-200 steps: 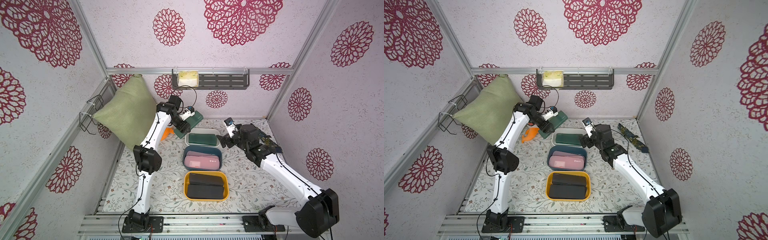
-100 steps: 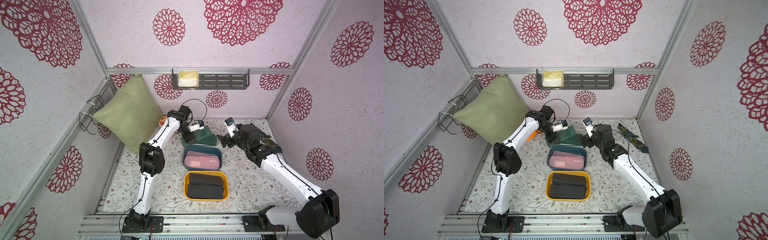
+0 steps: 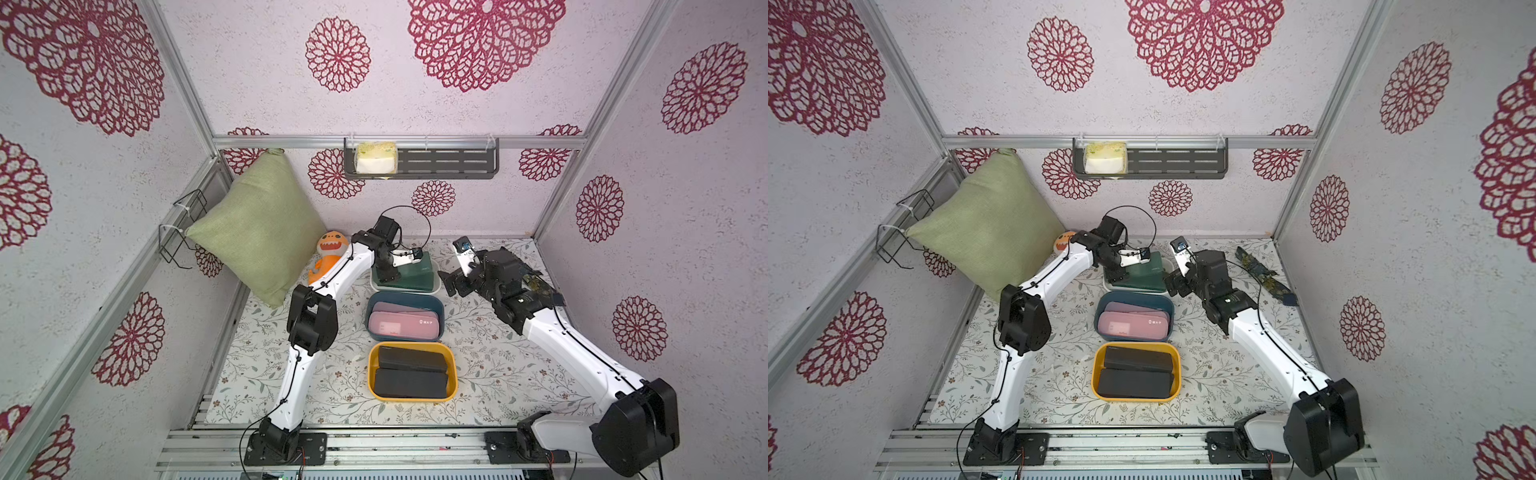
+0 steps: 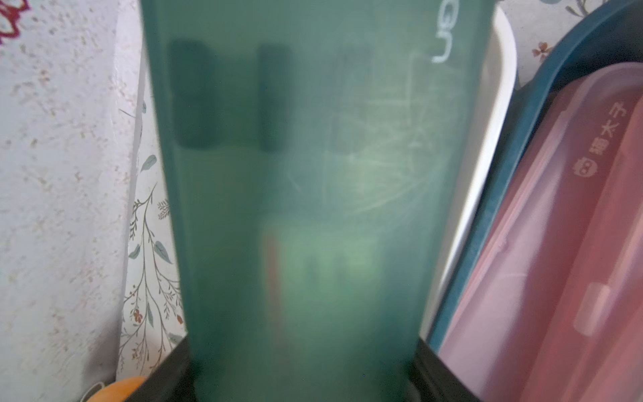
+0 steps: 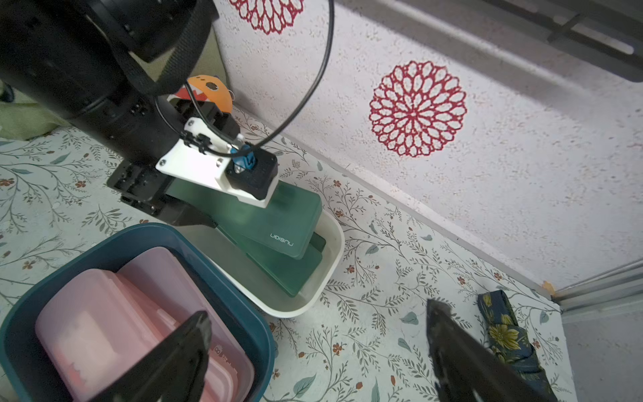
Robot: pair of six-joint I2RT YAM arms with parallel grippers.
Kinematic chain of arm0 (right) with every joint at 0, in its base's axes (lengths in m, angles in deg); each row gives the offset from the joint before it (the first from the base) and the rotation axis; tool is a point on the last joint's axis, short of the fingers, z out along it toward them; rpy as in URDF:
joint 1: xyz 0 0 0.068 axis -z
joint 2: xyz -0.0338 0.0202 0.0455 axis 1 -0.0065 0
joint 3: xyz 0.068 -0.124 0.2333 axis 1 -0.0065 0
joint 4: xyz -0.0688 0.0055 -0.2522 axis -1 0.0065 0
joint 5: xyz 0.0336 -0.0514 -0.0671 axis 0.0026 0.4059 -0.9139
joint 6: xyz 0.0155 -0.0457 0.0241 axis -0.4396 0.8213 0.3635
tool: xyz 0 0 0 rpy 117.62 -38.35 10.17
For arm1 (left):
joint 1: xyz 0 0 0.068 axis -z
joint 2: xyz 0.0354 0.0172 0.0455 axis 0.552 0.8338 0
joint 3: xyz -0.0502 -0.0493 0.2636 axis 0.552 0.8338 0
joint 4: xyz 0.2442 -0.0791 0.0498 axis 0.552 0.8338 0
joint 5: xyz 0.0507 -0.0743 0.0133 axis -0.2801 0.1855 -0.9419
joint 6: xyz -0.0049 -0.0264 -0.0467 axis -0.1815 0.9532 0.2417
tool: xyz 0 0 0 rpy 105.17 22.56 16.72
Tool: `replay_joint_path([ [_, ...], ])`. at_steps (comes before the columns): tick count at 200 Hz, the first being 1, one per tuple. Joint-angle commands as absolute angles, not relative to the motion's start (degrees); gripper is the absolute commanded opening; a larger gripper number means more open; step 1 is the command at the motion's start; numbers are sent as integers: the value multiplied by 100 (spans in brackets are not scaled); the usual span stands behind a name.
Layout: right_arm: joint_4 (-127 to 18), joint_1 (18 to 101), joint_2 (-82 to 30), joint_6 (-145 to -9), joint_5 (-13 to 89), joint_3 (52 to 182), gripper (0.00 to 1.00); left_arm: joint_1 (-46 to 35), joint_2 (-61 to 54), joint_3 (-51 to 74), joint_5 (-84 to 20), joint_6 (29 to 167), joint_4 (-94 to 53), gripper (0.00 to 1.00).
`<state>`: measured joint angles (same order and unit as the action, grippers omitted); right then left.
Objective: Place the pencil cases by color into the storage box
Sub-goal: Place the pencil case at the storage box.
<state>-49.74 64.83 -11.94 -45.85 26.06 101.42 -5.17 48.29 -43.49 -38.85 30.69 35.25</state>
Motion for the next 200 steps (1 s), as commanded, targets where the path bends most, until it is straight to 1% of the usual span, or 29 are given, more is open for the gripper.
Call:
replay_joint_path([
  [1,-5143,6544,-991,-4528,2484,10186,99,-482,4912,-4320,-3908,2856,3021,27],
  [69,-5072,6598,-1015,-4533,2458,10195,99,-441,5108,-4082,-3969,2701,2817,26],
  [145,-5085,6615,-1049,-4527,2509,10204,99,-217,4986,-3560,-4038,2673,2766,26],
  [200,-5093,6634,-1020,-4464,2509,10206,99,-117,4981,-3429,-4222,2581,2687,27],
])
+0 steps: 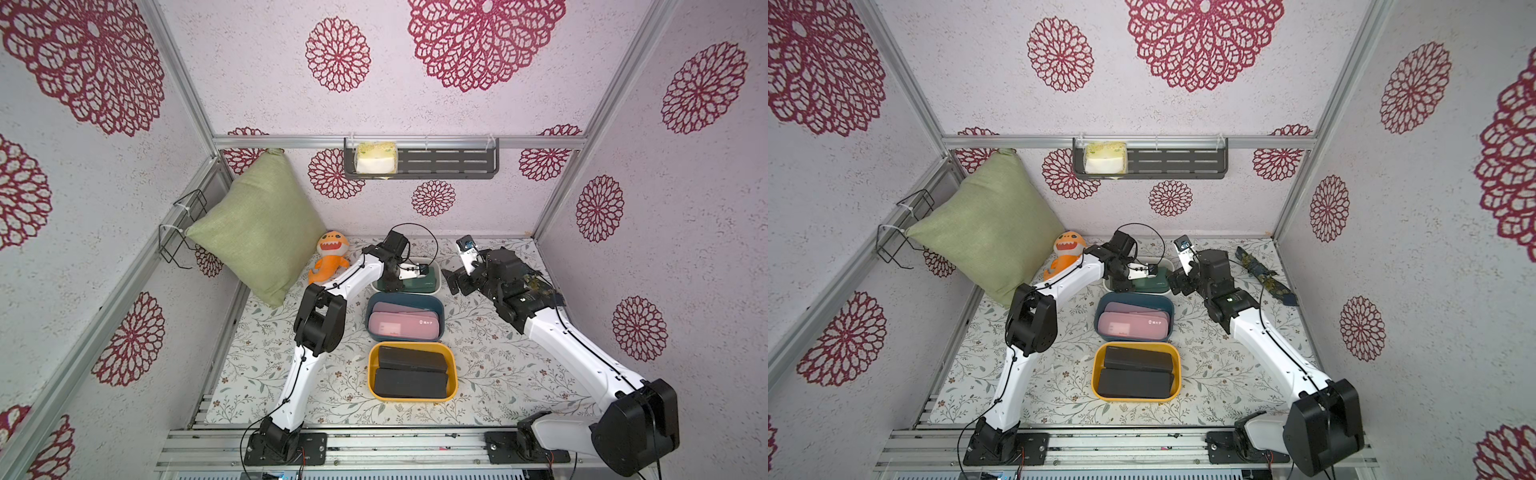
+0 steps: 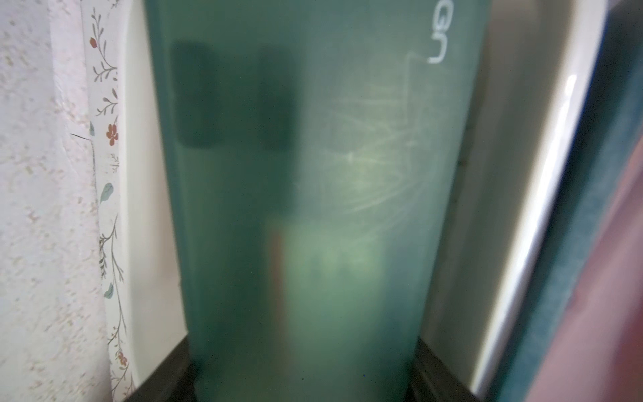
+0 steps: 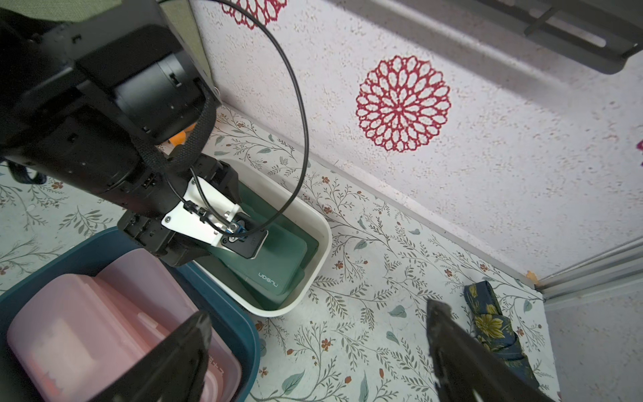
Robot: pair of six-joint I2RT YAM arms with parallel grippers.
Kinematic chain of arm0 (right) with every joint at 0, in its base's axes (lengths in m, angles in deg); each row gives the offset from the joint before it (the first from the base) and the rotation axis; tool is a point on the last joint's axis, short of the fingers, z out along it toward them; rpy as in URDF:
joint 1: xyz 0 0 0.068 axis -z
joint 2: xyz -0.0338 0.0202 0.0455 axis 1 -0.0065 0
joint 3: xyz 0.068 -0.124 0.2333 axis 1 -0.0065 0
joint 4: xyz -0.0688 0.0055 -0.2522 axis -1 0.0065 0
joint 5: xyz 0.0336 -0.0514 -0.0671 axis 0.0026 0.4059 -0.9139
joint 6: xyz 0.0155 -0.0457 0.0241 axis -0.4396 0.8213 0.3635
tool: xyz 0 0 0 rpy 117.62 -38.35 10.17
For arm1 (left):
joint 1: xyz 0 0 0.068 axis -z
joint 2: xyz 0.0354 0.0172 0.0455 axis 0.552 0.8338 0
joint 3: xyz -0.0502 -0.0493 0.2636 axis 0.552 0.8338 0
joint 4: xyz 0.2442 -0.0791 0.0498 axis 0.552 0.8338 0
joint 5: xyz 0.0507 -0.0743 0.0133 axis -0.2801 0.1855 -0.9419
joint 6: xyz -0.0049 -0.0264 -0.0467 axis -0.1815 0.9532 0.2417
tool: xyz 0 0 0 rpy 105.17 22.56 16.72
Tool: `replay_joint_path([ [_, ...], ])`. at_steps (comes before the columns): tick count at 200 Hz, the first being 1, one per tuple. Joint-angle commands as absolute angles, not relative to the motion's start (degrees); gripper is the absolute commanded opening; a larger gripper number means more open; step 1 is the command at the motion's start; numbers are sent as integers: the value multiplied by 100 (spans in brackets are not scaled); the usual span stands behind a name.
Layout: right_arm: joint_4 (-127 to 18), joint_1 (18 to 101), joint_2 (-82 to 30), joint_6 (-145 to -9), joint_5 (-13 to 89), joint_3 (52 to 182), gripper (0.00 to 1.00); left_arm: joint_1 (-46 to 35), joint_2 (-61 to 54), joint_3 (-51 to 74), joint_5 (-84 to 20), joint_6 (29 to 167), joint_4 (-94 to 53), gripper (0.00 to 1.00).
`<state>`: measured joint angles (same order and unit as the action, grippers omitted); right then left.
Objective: Place the pencil cases by color into the storage box
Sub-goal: Place the pencil case at the storage box.
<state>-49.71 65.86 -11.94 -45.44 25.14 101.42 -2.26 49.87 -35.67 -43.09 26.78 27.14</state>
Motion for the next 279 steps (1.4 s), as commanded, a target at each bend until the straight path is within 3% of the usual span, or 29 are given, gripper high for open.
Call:
replay_joint_path([
  [1,-5096,6634,-1017,-4464,2510,10205,99,-116,4979,-3425,-4228,2579,2678,27],
  [110,-5120,6678,-1094,-4412,2602,10239,99,-7,5025,-2989,-5023,2366,2187,37],
  [130,-5129,6687,-1094,-4401,2610,10247,99,1,5013,-2997,-5063,2375,2193,64],
  [157,-5134,6696,-1113,-4403,2628,10248,99,15,5012,-3016,-5114,2385,2218,74],
  [223,-5144,6713,-1133,-4401,2659,10247,99,36,4951,-3088,-5243,2363,2286,76],
  [279,-5127,6722,-1113,-4393,2674,10235,99,43,4915,-3165,-5305,2384,2361,87],
])
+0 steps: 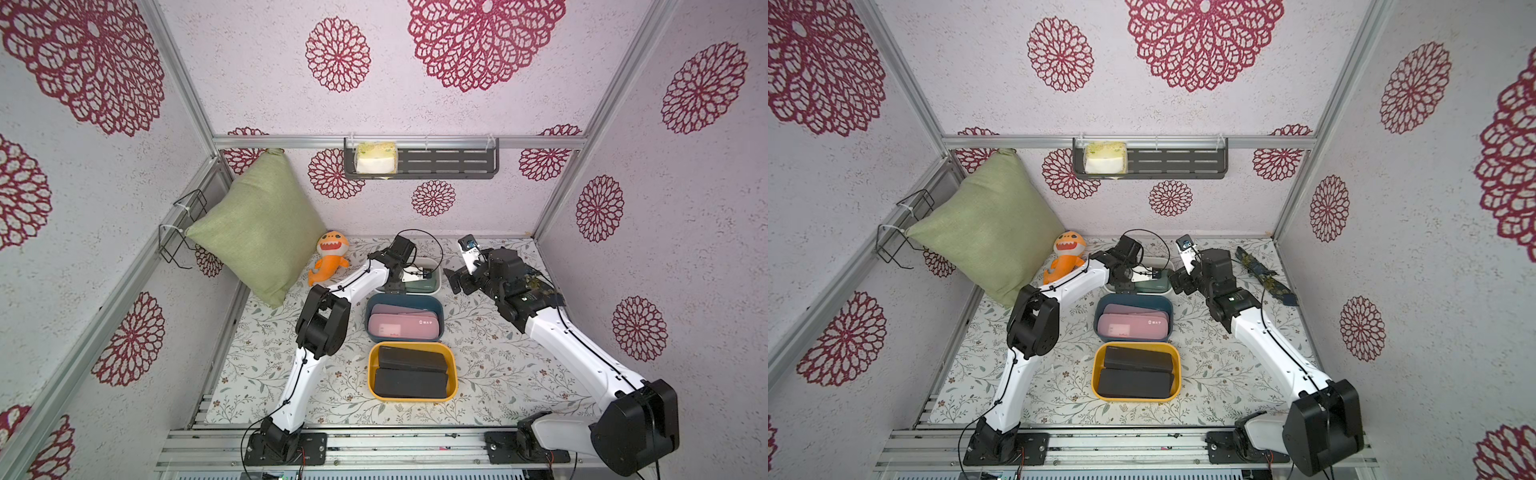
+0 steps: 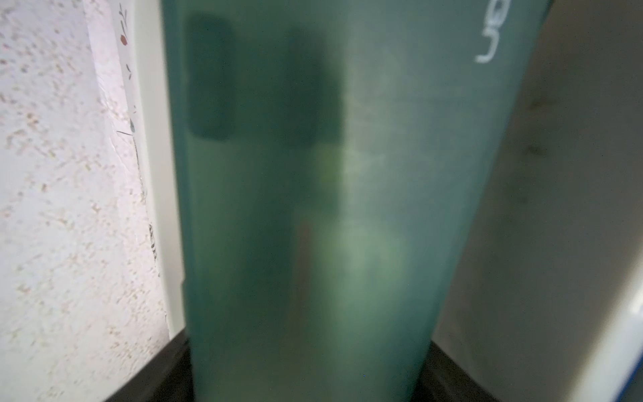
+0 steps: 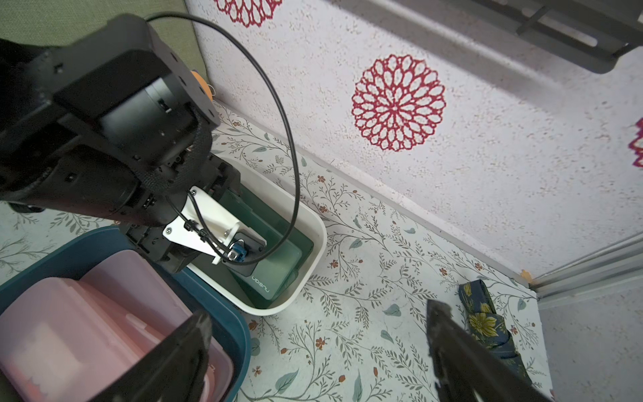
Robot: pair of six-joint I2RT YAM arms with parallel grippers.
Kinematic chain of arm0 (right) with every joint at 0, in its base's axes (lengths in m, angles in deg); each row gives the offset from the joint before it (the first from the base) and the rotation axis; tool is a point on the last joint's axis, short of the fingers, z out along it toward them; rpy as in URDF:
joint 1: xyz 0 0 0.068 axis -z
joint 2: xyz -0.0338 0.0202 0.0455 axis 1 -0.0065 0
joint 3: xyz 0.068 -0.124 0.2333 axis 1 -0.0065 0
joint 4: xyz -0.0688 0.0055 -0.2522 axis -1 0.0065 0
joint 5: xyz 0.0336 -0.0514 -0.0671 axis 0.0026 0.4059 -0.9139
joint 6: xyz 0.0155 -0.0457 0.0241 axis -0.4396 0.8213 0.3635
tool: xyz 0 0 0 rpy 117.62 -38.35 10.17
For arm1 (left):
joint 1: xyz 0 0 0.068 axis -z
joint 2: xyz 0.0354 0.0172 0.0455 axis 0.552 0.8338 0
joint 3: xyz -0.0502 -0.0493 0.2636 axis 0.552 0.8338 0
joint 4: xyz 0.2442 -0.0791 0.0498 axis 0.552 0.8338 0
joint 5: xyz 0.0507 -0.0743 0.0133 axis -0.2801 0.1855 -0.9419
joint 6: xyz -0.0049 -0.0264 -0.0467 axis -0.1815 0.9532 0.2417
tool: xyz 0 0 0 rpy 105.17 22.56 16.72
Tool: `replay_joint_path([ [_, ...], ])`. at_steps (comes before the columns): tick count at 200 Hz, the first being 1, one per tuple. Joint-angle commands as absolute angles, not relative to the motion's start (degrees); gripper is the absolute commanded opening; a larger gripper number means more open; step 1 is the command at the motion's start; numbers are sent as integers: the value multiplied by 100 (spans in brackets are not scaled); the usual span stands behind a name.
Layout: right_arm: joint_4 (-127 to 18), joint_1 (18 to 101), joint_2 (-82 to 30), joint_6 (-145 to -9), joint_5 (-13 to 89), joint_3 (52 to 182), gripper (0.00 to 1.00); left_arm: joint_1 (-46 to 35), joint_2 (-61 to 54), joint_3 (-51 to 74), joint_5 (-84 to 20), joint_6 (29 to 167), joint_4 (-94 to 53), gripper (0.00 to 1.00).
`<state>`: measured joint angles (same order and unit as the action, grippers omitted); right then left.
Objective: Place the pencil cases by color into the storage box
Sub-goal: Place the pencil case at the storage box.
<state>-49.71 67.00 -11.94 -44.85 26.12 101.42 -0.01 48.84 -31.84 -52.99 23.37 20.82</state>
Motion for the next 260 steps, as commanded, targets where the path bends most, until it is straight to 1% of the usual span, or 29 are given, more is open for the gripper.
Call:
replay_joint_path([
  [1,-5126,6722,-1117,-4390,2676,10237,99,42,4915,-3166,-5305,2384,2365,87],
  [82,-5133,6731,-1122,-4393,2686,10238,99,76,4772,-3224,-5290,2436,2575,91],
  [129,-5137,6739,-1121,-4392,2712,10212,99,77,4686,-3299,-5102,2531,2812,97],
  [160,-5134,6748,-1116,-4384,2711,10208,99,86,4655,-3297,-5041,2547,2904,99],
  [260,-5133,6775,-1087,-4367,2721,10212,99,91,4662,-3481,-4922,2578,3066,99],
])
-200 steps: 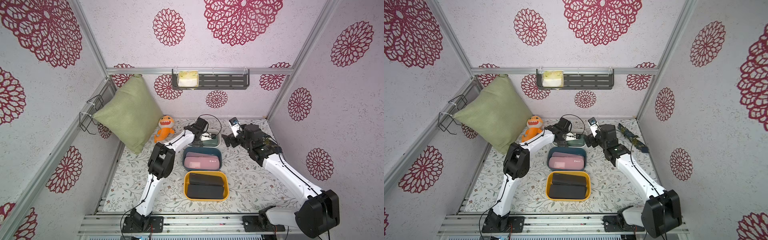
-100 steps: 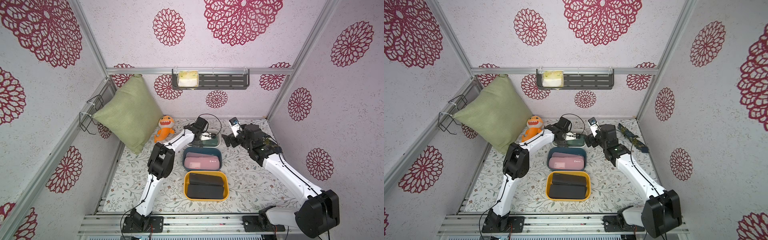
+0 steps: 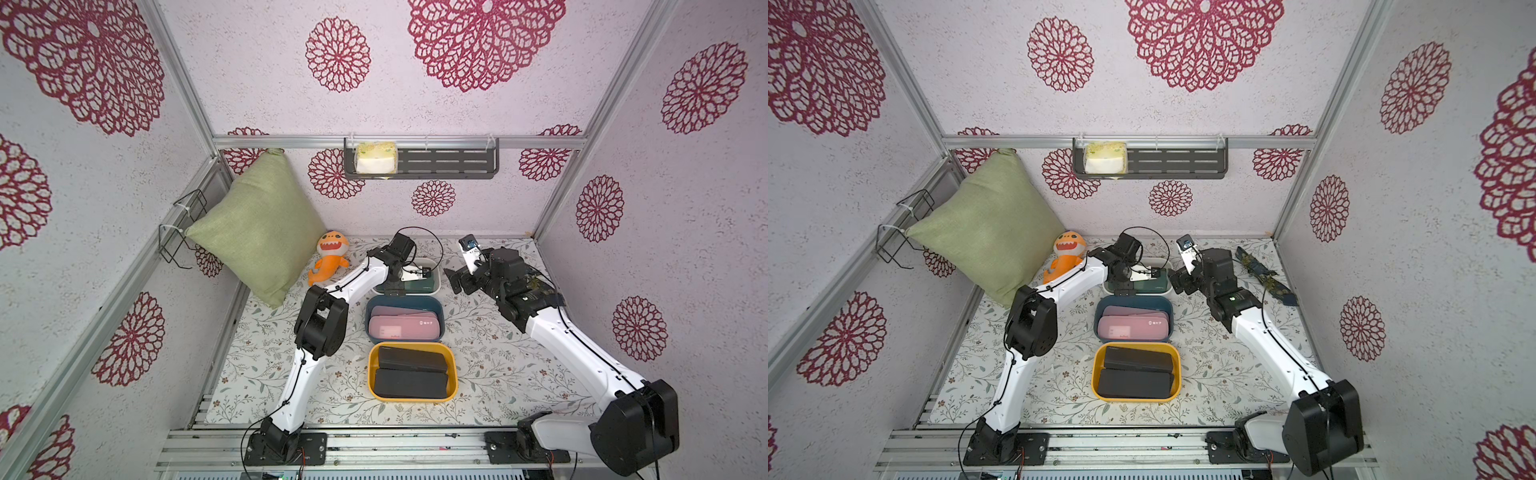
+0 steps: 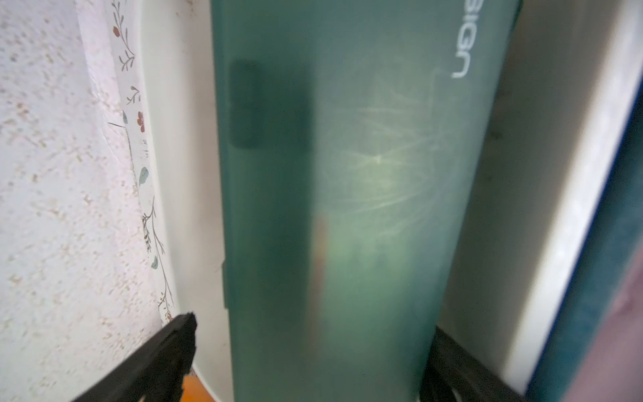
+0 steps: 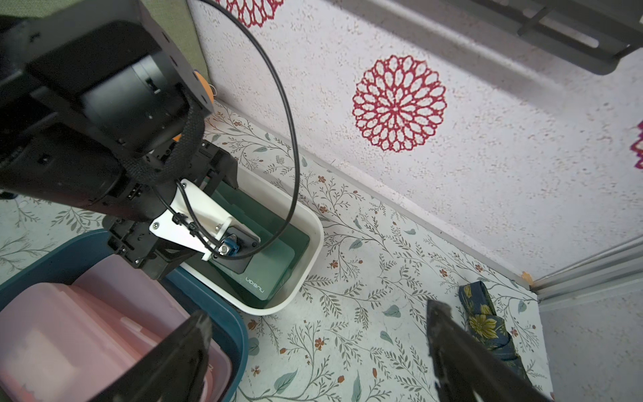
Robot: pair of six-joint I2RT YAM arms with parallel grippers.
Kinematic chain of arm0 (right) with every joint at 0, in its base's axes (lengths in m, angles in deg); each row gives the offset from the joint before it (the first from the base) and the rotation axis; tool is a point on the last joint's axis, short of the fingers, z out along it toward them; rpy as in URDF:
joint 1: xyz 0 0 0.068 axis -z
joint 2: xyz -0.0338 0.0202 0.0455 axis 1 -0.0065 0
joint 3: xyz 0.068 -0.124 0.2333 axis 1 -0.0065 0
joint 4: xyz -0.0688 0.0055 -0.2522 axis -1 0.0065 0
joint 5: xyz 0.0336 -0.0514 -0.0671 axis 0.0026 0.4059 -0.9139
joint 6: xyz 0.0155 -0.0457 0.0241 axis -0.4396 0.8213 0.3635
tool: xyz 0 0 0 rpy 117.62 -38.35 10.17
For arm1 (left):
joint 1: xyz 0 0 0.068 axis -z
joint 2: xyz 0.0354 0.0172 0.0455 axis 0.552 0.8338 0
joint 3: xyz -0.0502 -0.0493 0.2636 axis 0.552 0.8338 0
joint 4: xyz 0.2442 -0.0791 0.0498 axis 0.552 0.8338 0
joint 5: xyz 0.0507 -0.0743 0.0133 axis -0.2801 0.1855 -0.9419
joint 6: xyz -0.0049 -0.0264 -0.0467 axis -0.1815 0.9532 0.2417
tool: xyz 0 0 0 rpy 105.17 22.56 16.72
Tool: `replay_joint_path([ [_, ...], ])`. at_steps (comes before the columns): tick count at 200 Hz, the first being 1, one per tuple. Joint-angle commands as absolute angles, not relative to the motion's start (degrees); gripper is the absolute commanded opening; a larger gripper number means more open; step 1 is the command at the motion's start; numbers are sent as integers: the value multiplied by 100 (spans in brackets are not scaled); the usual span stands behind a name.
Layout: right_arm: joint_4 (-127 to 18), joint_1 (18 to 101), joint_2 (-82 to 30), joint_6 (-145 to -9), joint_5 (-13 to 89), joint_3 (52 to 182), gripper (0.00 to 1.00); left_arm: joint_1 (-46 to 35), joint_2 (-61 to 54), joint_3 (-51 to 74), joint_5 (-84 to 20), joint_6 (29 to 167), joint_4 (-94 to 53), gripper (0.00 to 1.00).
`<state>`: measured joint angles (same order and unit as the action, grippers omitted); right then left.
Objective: Place the pencil cases by color into the storage box
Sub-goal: Place the pencil case at the storage box.
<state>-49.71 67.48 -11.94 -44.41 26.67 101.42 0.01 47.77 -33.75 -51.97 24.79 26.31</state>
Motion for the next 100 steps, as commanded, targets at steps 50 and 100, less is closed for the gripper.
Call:
replay_joint_path([
  [50,-5176,6783,-1136,-4376,2778,10247,99,92,4528,-3500,-4684,2645,3331,99],
  [100,-5169,6792,-1149,-4375,2791,10256,99,113,4375,-3599,-4537,2759,3614,99],
])
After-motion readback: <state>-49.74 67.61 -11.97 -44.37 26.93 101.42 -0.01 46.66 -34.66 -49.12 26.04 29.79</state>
